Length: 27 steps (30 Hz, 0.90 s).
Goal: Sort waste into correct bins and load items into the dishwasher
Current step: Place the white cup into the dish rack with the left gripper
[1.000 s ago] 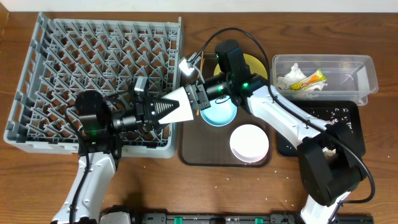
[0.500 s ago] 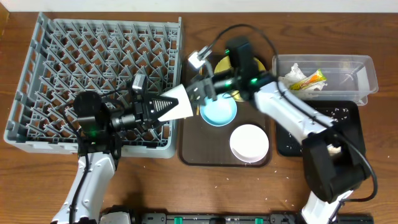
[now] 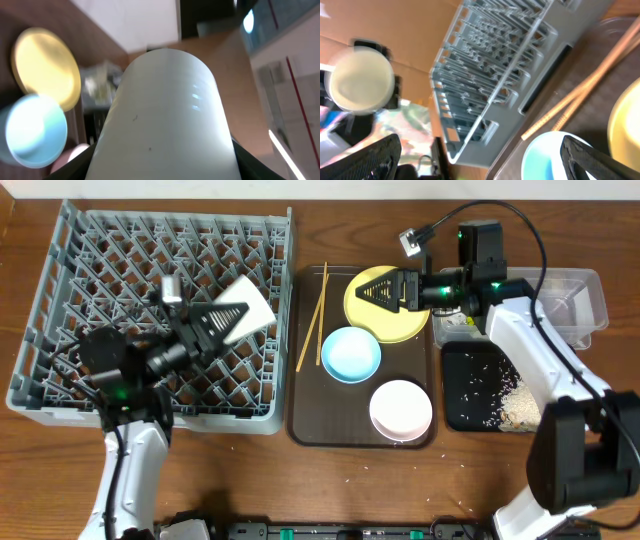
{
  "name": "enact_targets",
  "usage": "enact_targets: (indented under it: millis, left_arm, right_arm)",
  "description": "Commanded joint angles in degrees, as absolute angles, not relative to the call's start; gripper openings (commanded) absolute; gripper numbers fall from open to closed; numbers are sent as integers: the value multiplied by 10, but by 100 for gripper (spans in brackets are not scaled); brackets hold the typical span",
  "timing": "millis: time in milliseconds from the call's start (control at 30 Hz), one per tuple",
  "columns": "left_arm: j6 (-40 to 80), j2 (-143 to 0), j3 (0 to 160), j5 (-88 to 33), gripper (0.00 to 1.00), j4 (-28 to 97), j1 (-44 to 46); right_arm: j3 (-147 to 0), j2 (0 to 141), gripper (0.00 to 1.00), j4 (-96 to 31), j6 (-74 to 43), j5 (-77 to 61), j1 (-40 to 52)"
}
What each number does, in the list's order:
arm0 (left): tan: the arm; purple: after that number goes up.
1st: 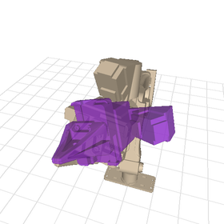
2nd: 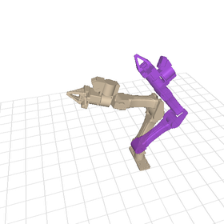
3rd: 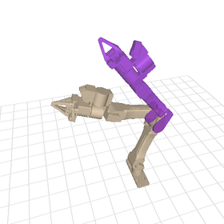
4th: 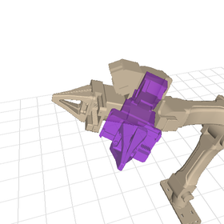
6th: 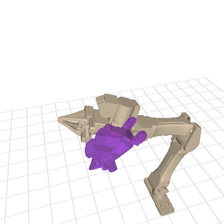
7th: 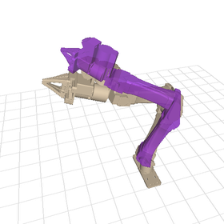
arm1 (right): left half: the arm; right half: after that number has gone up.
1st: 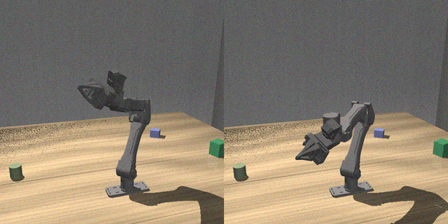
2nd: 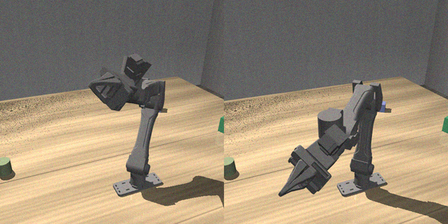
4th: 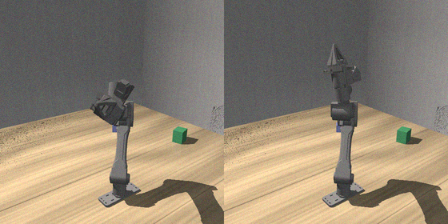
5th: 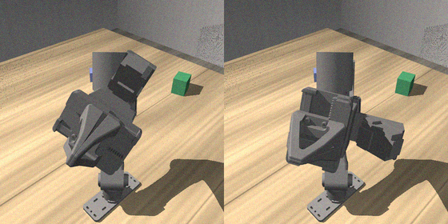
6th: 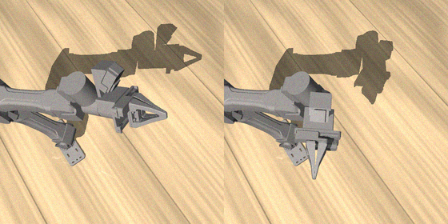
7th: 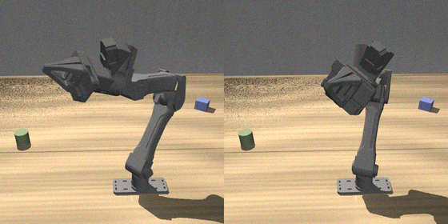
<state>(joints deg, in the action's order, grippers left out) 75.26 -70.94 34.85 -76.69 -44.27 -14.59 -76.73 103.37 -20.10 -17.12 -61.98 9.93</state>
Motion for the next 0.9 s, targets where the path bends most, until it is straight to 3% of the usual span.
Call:
enact_targets:
  millis: [0,200,367,633,867]
  left_arm:
    - [732,-707,423,-700,23,-376,-168]
    - [569,-707,558,-665,22,-105,-173]
    - [469,-707,626,-612,22,68,-172]
    - [265,-707,779,-347,22,453,-105]
    - [244,-729,786,-165,23,646,-4]
  right_arm:
    - [-767,989,99,-246,-107,-516,106]
    - [-767,934,99,-306,-84,-391,106]
    - [-767,925,99,-311,-85,-374,106]
    - [-767,925,99,-325,-81,-347,106]
    - [-767,925,99,-339,-54,-336,106]
